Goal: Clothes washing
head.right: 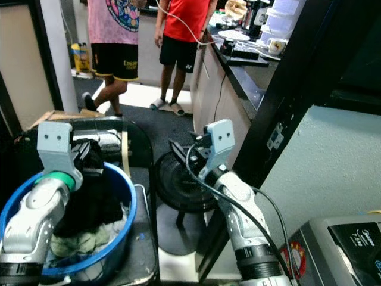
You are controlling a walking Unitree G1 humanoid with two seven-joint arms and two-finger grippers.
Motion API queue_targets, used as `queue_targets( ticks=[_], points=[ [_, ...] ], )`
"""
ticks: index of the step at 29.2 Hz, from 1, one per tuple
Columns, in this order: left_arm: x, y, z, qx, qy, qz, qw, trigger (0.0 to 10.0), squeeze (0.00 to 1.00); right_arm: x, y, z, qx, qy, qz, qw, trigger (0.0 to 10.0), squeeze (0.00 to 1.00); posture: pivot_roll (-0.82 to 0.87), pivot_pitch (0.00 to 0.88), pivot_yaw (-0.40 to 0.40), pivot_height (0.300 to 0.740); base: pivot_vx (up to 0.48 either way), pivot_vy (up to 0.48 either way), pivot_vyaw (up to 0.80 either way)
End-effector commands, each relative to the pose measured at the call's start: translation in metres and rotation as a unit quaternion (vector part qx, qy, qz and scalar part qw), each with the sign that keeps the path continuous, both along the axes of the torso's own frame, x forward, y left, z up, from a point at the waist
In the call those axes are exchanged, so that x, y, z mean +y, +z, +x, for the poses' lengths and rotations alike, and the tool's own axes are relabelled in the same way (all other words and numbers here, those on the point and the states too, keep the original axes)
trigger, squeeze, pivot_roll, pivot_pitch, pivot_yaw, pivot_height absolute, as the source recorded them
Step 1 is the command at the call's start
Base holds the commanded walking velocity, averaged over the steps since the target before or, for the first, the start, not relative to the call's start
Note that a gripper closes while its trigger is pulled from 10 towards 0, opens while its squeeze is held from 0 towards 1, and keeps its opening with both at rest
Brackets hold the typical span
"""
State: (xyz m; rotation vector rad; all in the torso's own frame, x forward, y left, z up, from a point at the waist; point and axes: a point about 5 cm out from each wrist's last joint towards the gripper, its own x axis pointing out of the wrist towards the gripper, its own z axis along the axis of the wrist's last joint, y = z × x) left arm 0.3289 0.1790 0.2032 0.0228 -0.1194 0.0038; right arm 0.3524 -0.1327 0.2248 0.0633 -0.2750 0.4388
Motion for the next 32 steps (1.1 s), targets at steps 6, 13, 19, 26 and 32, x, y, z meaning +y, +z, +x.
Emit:
queue_targets(
  ticks=[6,13,19,26,32],
  points=[
    [0.002,-0.014,0.005,0.02,-0.042,0.039,0.998,10.0,0.0,0.006,-0.009,0.0,-0.005,-0.043,0.015,0.999,10.0,0.0,0.06,0.0,0.164,0.74,0.0,0.0,0.0],
    [0.001,-0.003,0.019,-0.006,-0.026,0.051,0.998,10.0,0.0,0.012,-0.01,-0.001,-0.008,-0.052,0.016,0.998,10.0,0.0,0.05,0.0,0.2,0.74,0.0,0.0,0.0],
    [0.003,0.001,0.02,-0.024,-0.027,0.035,0.999,10.0,0.0,0.008,-0.013,-0.002,-0.007,-0.058,0.012,0.998,10.0,0.0,0.05,0.0,0.21,0.74,0.0,0.0,0.0],
    [0.005,0.005,0.02,-0.038,-0.028,0.042,0.998,10.0,0.0,0.009,-0.01,-0.001,-0.013,-0.056,0.022,0.998,10.0,0.0,0.06,0.0,0.205,0.74,0.0,0.0,-0.52],
    [0.007,0.008,0.021,-0.049,-0.029,0.061,0.997,10.0,0.0,0.013,0.002,0.001,-0.031,-0.049,0.039,0.998,10.0,0.0,0.06,0.0,0.195,0.74,0.0,0.0,-0.67]
  ],
)
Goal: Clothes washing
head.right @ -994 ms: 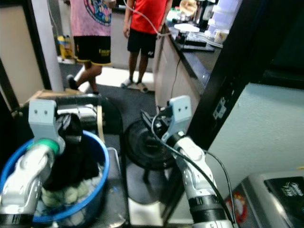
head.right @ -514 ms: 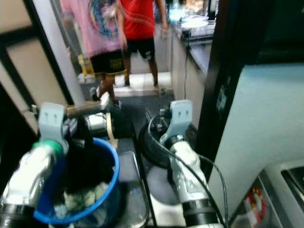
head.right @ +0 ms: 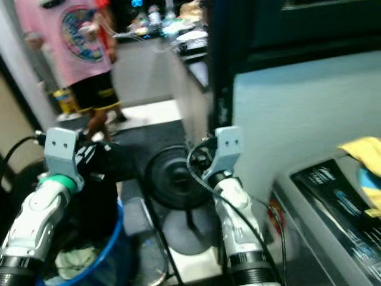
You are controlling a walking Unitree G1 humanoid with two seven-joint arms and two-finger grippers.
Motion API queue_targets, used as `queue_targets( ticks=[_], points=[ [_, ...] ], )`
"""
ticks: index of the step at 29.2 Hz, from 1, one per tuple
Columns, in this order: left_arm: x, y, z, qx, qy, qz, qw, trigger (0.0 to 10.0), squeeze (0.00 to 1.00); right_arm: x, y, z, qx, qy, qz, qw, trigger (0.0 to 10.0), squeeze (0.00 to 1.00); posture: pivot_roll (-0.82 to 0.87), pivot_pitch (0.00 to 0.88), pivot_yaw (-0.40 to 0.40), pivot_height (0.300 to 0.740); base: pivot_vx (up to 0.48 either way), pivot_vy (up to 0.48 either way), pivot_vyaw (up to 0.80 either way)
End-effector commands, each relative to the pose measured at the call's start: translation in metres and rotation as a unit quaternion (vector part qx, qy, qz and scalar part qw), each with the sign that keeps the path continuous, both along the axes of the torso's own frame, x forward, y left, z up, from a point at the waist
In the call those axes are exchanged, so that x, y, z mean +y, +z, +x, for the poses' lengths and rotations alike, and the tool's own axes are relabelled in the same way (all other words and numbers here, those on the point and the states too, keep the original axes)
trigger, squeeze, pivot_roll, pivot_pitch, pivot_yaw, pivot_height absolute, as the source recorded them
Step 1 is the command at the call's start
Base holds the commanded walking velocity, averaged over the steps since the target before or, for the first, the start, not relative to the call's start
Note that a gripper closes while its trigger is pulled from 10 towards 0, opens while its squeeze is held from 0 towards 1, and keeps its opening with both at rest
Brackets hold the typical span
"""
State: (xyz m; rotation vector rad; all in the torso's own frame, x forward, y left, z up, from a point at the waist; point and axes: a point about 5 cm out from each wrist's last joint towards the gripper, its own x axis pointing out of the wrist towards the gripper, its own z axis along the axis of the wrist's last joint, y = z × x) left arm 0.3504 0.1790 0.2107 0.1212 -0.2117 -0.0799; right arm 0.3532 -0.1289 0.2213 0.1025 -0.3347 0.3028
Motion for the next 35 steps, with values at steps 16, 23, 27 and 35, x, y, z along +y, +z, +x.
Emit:
queue_targets(
  ticks=[16,23,27,35],
  points=[
    [0.001,0.011,0.003,-0.014,0.009,-0.001,1.0,10.0,0.0,0.009,0.015,-0.005,-0.041,0.026,0.012,0.999,10.0,0.0,0.03,0.0,0.117,0.74,0.0,0.0,0.0],
    [-0.004,-0.001,-0.002,-0.001,0.026,-0.02,0.999,10.0,0.0,0.007,0.016,-0.003,-0.036,0.049,-0.013,0.998,10.0,0.0,0.01,0.0,-0.003,0.74,0.0,0.0,0.0],
    [-0.003,-0.006,-0.006,0.003,0.033,-0.028,0.999,10.0,0.0,0.007,0.017,-0.001,-0.03,0.066,-0.025,0.997,10.0,0.0,0.02,0.0,-0.015,0.74,0.0,0.0,0.0],
    [-0.001,-0.007,-0.01,-0.001,0.039,-0.028,0.999,10.0,0.0,0.002,0.021,0.004,-0.02,0.056,-0.006,0.998,10.0,0.0,0.03,0.0,-0.019,0.74,0.0,0.0,-0.4]
  ],
)
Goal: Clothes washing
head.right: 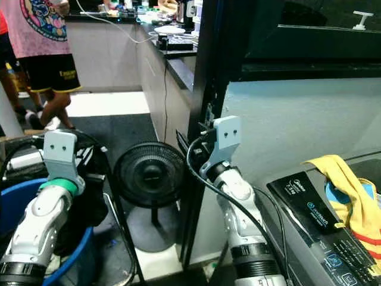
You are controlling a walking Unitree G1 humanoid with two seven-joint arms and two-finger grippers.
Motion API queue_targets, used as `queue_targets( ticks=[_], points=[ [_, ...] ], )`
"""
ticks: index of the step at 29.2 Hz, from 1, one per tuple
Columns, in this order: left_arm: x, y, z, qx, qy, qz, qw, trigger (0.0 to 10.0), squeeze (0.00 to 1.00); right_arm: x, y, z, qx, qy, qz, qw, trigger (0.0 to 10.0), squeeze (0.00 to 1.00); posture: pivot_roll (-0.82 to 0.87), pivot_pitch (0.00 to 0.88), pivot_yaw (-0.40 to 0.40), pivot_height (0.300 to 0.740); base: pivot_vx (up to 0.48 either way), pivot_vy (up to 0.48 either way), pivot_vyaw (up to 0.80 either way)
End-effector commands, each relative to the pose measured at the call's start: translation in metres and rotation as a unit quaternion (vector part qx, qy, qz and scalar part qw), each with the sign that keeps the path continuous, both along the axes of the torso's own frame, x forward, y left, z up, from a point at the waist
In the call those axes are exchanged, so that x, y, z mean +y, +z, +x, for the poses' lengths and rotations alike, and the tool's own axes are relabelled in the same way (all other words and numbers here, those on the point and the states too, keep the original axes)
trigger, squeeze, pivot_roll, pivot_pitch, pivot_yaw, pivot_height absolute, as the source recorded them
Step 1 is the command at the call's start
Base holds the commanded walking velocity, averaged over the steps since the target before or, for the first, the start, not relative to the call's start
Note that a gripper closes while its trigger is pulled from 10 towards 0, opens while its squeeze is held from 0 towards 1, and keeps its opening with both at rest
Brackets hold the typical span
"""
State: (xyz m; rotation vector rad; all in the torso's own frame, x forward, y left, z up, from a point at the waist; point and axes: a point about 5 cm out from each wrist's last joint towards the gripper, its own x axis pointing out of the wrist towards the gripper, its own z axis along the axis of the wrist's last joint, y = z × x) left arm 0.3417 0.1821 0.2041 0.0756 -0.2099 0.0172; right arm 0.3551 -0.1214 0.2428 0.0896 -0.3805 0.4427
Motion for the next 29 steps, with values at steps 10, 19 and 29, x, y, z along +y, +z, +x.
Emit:
queue_targets(
  ticks=[10,19,29],
  points=[
    [-0.014,-0.002,0.0,-0.001,-0.021,-0.004,1.0,10.0,0.0,-0.009,0.022,0.008,-0.007,-0.029,0.001,1.0,10.0,0.0,0.02,0.0,0.002,0.74,0.0,0.0,-0.8],
    [-0.011,-0.001,0.001,0.006,-0.019,-0.003,1.0,10.0,0.0,-0.015,0.021,0.011,-0.001,-0.045,0.013,0.999,10.0,0.0,0.03,0.0,0.019,0.74,0.0,0.0,-0.8],
    [-0.014,-0.001,-0.001,0.007,-0.028,-0.006,1.0,10.0,0.0,-0.022,0.025,0.013,0.0,-0.067,0.032,0.997,10.0,0.0,0.03,0.0,0.023,0.74,0.0,0.0,-0.8]
  ],
)
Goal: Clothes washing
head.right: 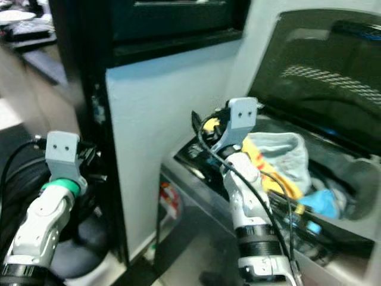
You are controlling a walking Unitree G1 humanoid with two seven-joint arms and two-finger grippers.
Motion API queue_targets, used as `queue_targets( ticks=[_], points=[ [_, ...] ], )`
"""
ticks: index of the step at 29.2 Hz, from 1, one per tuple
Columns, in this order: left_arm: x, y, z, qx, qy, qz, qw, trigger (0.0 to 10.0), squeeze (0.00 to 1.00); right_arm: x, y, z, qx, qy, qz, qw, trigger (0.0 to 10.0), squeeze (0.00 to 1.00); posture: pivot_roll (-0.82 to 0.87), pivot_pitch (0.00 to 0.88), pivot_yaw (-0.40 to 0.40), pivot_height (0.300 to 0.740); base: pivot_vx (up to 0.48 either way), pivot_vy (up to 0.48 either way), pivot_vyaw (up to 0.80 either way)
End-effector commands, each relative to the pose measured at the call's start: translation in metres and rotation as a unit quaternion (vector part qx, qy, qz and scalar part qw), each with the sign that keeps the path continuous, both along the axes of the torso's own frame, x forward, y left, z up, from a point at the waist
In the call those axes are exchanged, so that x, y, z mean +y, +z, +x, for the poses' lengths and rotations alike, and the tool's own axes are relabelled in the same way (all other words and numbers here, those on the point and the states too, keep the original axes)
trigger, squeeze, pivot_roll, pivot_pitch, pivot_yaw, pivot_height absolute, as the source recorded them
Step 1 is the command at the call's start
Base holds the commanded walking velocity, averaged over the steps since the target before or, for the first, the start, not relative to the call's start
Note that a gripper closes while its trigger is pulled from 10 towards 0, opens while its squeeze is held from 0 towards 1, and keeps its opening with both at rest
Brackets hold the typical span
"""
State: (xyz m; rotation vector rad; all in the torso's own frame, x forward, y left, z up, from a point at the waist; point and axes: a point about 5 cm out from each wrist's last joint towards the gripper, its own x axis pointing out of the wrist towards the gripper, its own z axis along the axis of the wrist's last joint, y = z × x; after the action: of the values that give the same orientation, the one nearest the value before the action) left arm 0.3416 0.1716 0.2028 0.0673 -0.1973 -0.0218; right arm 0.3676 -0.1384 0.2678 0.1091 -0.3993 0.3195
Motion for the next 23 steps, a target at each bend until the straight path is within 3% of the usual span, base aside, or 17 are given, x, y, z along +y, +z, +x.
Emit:
queue_targets(
  ticks=[1,23],
  points=[
    [-0.0041,0.0017,-0.0015,-0.002,-0.011,-0.006,1.0,10.0,0.0,-0.0056,0.0012,0.0007,0.001,-0.01,0.012,1.0,10.0,0.0,0.03,0.0,0.021,0.74,0.0,0.0,-0.8],
    [-0.0027,0.003,-0.0066,-0.003,-0.006,-0.003,1.0,10.0,0.0,-0.0016,0.0111,0.0022,-0.007,0.004,0.016,1.0,10.0,0.0,0.04,0.0,0.002,0.74,0.0,0.0,-0.8]
  ],
)
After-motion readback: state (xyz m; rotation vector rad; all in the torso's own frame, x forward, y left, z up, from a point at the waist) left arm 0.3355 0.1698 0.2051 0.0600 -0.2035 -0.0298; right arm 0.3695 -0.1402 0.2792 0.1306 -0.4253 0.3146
